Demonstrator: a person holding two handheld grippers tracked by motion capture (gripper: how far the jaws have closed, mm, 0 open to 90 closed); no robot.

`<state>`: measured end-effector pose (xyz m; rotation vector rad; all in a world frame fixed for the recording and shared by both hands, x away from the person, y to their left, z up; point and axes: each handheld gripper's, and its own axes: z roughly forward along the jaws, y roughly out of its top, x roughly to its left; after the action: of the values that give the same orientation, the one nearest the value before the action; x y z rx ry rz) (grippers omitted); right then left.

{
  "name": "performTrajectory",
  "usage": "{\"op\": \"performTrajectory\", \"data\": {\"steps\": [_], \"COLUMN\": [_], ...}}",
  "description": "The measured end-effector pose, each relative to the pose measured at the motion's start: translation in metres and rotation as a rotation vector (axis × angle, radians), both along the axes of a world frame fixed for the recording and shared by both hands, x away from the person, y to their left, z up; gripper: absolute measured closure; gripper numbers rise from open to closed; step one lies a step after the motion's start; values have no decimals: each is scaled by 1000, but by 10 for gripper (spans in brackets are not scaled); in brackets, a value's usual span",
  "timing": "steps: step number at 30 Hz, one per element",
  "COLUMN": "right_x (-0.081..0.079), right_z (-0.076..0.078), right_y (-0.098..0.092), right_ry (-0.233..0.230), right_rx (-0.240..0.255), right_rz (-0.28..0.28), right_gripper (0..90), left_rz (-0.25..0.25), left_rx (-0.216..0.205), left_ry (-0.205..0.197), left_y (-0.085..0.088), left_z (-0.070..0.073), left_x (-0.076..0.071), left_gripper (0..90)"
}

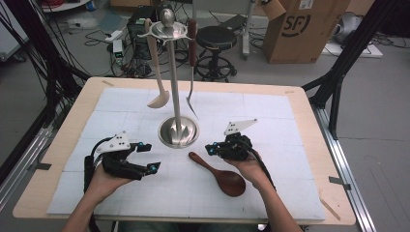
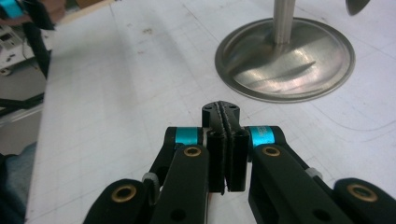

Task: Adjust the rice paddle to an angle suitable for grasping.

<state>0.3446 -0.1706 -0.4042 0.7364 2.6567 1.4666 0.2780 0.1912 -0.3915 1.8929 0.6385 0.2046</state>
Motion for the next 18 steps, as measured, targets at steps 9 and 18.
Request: {"op": "performTrajectory", "data": {"steps": [9, 18], "right_x": [5, 1], "right_z": [-13, -12], "right_y": [4, 4], "right_ry": [48, 32], "right_rx": [-37, -49], "right_rz": [-14, -5], "right_gripper": [896, 896], "left_rz": [-1, -4], "left_rx": [6, 3], "left_ry": [0, -2], "left_y": [-1, -1], "left_z": [-1, 0], "left_x": [0, 0], "left_gripper": [245, 245]}}
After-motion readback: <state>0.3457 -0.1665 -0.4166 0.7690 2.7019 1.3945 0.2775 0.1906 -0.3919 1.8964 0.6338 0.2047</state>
